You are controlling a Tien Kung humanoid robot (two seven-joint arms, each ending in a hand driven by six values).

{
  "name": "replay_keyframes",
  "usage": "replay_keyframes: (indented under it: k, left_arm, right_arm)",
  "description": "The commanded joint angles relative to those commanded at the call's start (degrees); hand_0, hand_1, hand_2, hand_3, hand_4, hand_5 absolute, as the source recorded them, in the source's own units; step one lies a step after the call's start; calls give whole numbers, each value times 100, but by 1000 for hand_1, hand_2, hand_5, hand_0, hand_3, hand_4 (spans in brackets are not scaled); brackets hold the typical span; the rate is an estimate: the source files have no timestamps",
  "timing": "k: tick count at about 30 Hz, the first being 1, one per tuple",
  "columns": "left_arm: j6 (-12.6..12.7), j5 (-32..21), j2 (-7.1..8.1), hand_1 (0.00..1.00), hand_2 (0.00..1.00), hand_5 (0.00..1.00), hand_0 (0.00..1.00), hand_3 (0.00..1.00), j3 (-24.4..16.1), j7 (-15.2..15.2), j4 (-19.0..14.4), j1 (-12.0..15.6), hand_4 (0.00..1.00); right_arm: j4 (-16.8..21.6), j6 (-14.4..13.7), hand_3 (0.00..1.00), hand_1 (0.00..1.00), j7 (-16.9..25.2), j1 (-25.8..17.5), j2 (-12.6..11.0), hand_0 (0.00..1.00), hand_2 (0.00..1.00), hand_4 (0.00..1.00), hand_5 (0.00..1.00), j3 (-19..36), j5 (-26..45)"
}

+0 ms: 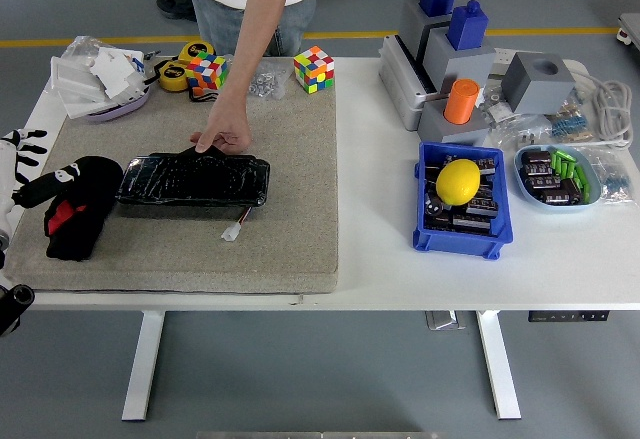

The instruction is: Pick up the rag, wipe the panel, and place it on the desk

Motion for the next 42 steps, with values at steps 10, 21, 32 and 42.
replay_keyframes:
  k: [10,21,32,42]
  left_arm:
    - [-9,-104,-49,575,665,593,355,749,272,-49,265,-69,961]
    - [-39,-164,-75,574,665,594,355,750,492,-64,490,-104,963]
    - [-69,-193,-179,577,667,591,355,749,745,-26,656,-206,962]
    - [-84,-194,-262,572,667,541,352,750,916,50,753,-284,949]
  right_arm:
    - [44,-8,623,669,12,0,-3,747,699,998,591,73,-68]
    - [95,-24,623,669,26,1,-7,747,699,998,591,154,-138]
    - [104,-27,623,669,30,10,-11,747,699,998,591,171,-144]
    - [118,-43,623,669,55,18,-14,748,699,998,590,222,-179]
